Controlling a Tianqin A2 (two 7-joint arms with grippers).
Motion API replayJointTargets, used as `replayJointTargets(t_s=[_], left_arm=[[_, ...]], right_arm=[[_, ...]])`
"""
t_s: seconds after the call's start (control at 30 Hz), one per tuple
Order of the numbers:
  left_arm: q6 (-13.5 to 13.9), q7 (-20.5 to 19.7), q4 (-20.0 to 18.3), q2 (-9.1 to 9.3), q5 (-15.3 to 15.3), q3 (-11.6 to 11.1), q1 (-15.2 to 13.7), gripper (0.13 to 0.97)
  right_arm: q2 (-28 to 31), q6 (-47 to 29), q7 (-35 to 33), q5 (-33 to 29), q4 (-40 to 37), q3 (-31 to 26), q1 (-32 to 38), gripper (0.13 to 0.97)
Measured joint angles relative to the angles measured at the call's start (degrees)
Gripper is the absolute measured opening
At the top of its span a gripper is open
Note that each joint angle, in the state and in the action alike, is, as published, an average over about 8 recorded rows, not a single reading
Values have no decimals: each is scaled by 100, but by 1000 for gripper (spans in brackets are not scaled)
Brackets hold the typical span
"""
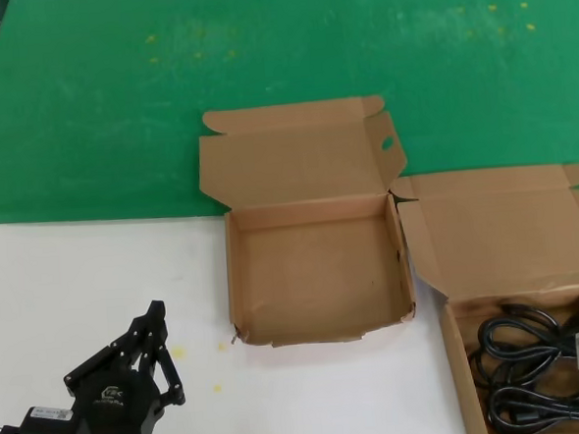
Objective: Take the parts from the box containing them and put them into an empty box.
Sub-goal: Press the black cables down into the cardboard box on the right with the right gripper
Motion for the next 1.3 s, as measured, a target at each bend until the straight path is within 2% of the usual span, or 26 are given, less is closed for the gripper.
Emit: replayJointTargets(t_s=[0.53,1.03,1.3], left_arm=[[0,0,0,0,0,0,0,133],[0,0,0,0,0,0,0,133],[0,0,0,0,0,0,0,133]], right_arm=[[-624,518,-688,-522,-790,564,-263,966],[-879,544,-915,-728,-1088,829,-302,966],[-936,568,-972,-816,-1186,931,-327,802]])
